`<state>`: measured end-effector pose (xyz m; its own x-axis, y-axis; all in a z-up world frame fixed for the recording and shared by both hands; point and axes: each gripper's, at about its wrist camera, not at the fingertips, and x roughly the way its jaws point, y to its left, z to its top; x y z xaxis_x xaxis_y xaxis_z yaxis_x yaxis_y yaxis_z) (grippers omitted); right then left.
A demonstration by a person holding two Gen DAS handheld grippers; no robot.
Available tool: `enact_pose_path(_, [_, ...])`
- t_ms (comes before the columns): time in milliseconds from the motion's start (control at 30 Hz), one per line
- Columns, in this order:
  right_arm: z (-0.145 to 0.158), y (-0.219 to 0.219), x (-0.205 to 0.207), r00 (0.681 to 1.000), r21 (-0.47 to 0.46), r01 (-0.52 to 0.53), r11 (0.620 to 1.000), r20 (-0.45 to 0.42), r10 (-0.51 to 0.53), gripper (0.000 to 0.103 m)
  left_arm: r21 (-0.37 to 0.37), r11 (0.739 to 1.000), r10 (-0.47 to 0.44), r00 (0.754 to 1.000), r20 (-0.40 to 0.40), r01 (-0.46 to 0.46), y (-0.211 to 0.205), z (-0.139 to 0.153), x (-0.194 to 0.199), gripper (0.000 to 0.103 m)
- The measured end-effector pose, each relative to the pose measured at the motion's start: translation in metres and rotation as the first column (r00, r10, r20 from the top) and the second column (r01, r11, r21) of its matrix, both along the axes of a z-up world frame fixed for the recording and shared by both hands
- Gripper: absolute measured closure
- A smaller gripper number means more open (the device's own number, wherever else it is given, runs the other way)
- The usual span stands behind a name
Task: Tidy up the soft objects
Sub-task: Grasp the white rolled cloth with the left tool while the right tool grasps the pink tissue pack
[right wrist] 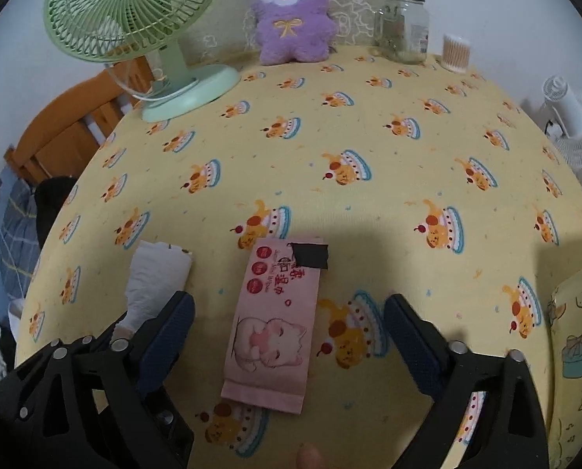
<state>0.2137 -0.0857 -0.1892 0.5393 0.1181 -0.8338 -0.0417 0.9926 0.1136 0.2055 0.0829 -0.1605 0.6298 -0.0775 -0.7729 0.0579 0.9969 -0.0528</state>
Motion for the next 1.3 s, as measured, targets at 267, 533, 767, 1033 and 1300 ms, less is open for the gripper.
enact_pose_path(267, [-0.002, 0.001, 0.004, 1.0, -0.009, -0.021, 1.0, 0.013, 0.021, 0.0, 0.003, 1.0, 0.005, 1.0, 0.001, -0.005, 0.001, -0.001, 0.002, 0.082])
enact_pose_path(533, [-0.002, 0.007, 0.015, 0.995, -0.028, -0.066, 0.997, -0.072, 0.064, 0.006, 0.003, 1.0, 0.02, 1.0, 0.0, -0.02, -0.001, -0.001, 0.002, 0.081])
enact_pose_path(767, [0.005, 0.006, -0.002, 0.999, -0.044, -0.052, 0.998, -0.011, 0.052, 0.06, -0.004, 1.0, -0.008, 1.0, -0.015, 0.008, -0.006, 0.003, -0.004, 0.079])
enact_pose_path(1033, [0.024, -0.006, -0.021, 0.997, 0.008, -0.073, 0.997, 0.007, 0.073, 0.061, 0.0, 0.998, -0.056, 0.997, 0.046, 0.056, -0.022, 0.028, -0.027, 0.08])
enact_pose_path(1300, [0.063, -0.02, -0.044, 0.994, 0.016, -0.063, 0.998, 0.089, 0.062, 0.061, 0.006, 0.997, -0.072, 0.99, 0.121, 0.072, -0.036, 0.06, -0.044, 0.08])
